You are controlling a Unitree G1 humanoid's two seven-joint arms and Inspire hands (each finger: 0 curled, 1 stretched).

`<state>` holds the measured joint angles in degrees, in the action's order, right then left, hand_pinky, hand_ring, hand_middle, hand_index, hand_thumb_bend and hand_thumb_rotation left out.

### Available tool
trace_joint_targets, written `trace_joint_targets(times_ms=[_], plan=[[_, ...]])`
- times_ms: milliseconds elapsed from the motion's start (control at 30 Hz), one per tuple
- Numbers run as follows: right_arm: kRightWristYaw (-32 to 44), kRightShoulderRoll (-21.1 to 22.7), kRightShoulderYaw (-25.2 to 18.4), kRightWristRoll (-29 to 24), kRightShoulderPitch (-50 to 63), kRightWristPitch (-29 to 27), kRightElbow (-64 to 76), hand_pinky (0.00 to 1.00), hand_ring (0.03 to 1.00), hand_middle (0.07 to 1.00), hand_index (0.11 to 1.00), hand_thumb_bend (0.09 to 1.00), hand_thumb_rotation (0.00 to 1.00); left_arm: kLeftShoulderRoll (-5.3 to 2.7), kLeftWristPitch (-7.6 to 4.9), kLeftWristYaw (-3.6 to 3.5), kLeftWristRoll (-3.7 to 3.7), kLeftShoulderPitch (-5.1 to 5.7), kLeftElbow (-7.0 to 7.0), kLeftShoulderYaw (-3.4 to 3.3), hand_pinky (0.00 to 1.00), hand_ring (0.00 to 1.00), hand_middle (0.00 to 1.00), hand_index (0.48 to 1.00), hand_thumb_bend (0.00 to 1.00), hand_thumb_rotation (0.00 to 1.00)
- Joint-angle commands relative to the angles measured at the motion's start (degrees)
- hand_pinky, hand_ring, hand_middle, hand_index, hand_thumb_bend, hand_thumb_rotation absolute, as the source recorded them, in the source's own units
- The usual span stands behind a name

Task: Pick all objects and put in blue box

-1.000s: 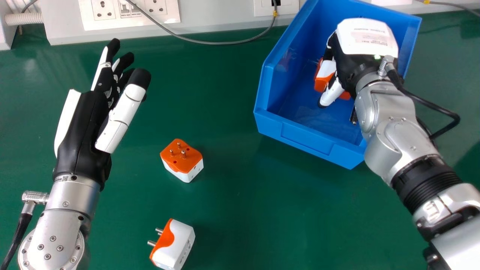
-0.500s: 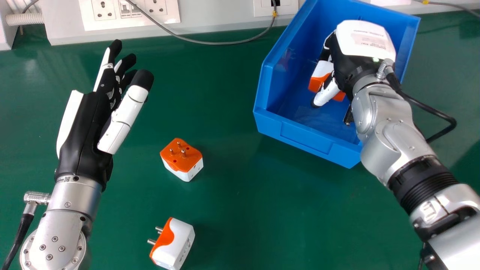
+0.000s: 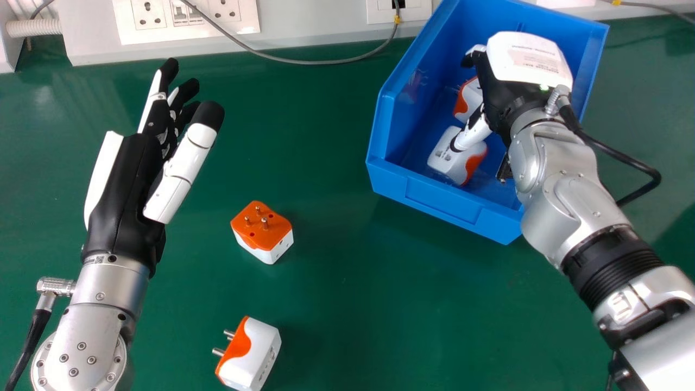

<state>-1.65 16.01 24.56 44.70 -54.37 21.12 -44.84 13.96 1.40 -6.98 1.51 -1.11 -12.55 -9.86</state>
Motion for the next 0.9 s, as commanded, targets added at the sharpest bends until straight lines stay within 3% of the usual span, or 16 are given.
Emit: trace_joint_targets(times_ms=[0, 433, 700, 767, 867], plan=[[-0.3, 0.6, 0.2, 0.3, -2.1, 0.1, 1.3, 0.62, 0.898, 0.951, 0.884, 0.552, 0.00, -0.25, -0.01, 0.70, -0.40, -0.31, -1.65, 0.09, 0.83, 0.94, 0.96, 0.998, 0.73, 0.86], [0.3, 1.2, -1.0, -1.0, -0.6, 0.7, 5.7, 0.66, 0.914, 0.977, 0.900, 0.578, 0.00, -0.31, 0.40, 0.99, -0.39, -0.60, -1.82, 0.42, 0.83, 0.94, 0.96, 1.000, 0.74, 0.86], [3.0, 1.4, -2.5, -1.7, 2.8, 5.3, 17.1, 0.62, 0.909, 0.978, 0.902, 0.551, 0.00, -0.21, 0.33, 0.87, -0.38, -0.91, -1.70, 0.67, 0.84, 0.94, 0.96, 1.000, 0.74, 0.86], [4.1, 1.4, -2.7, -1.1, 4.3, 7.4, 21.6, 0.55, 0.908, 0.980, 0.904, 0.506, 0.00, -0.13, 0.39, 0.84, -0.42, -0.94, -1.78, 0.67, 0.84, 0.95, 0.96, 1.000, 0.73, 0.86], [6.3, 1.9, -2.1, 1.0, 6.9, 10.8, 29.4, 0.53, 0.905, 0.980, 0.905, 0.489, 0.00, 0.12, 0.22, 0.62, -0.34, -1.24, -1.29, 0.56, 0.84, 0.95, 0.96, 1.000, 0.73, 0.86]])
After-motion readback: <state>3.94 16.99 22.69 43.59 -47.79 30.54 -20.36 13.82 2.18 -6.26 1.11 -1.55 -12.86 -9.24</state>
